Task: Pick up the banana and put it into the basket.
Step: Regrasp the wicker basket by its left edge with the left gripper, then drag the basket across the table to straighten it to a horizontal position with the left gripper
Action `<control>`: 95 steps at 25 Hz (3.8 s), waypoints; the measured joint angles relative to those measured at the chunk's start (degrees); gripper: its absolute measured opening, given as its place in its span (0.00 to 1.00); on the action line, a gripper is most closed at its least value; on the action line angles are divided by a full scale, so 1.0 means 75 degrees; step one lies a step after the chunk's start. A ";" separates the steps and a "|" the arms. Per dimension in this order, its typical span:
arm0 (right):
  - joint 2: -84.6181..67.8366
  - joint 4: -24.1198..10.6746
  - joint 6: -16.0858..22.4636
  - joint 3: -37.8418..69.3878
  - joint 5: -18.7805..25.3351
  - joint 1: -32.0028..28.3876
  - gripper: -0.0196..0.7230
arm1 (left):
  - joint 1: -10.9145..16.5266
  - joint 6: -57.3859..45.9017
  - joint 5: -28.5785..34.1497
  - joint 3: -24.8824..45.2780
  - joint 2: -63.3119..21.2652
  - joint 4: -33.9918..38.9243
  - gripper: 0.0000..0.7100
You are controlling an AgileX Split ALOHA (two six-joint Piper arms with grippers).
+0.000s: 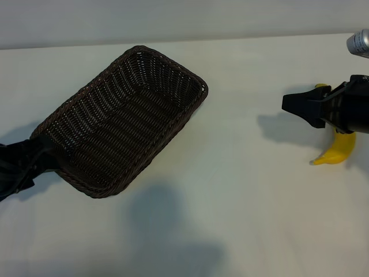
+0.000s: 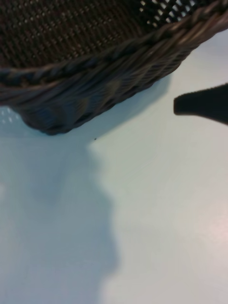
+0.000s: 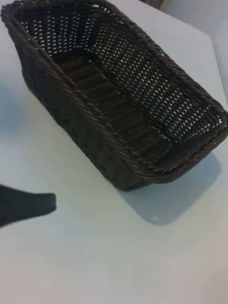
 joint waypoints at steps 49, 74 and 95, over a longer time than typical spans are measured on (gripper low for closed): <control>0.0000 0.0000 -0.0033 0.0000 0.0006 0.0000 0.72 | -0.1070 0.3506 -0.2514 0.0000 0.2650 -0.4430 0.68; 0.0000 0.0000 -0.0033 0.0000 0.0006 0.0000 0.72 | -0.1099 0.4629 -0.2320 -0.0501 0.2695 -0.4196 0.22; 0.0000 0.0419 -0.0033 0.0000 -0.0039 0.0000 0.72 | -0.1099 0.5386 -0.0094 -0.3203 0.4288 -0.3362 0.22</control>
